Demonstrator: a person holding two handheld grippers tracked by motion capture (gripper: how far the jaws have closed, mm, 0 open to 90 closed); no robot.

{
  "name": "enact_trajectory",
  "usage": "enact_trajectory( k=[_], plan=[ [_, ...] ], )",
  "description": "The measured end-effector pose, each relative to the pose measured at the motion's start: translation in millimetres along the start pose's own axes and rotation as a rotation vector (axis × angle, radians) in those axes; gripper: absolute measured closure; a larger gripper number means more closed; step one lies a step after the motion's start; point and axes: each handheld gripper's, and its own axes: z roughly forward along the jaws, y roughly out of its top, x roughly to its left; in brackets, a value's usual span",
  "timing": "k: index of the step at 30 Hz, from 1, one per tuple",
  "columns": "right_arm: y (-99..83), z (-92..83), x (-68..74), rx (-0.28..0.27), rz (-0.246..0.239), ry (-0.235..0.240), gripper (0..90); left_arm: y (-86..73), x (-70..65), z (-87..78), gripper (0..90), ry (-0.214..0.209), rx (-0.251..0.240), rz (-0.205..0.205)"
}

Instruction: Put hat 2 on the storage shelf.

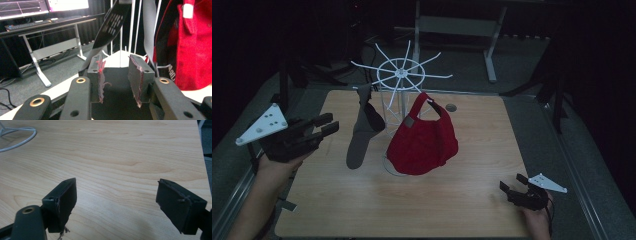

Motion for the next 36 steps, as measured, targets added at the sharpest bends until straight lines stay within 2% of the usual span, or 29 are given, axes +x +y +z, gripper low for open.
enact_trajectory(
  k=[4,5,16,19,23,28,36],
  plan=[
    [-0.1,-0.2,0.0,-0.002,-0.004,0.0,16.9,-18.1,-0.3,1.3,65.6,0.011,0.016,0.003],
    [-0.1,-0.1,0.0,-0.002,-0.004,0.0,16.9,-23.3,-0.3,1.9,65.7,0.001,0.02,0.0],
    [-0.1,-0.2,0.4,-0.001,-0.007,-0.001,16.9,-75.5,4.7,2.3,67.9,0.019,0.043,-0.066],
    [-0.2,-0.4,0.6,-0.002,-0.006,-0.001,16.9,-91.5,4.1,3.0,67.8,0.015,0.061,-0.073],
    [-0.3,-0.6,0.4,-0.005,-0.009,0.002,16.9,-112.0,2.5,4.3,67.7,0.014,0.097,-0.103],
    [-0.5,-0.7,1.1,-0.007,-0.01,0.002,16.9,-136.7,0.5,4.0,67.7,0.012,0.114,-0.138],
    [-0.4,-0.4,1.7,-0.003,-0.015,0.0,16.9,-170.8,-8.4,9.1,67.8,0.017,0.173,-0.161]
  ],
)
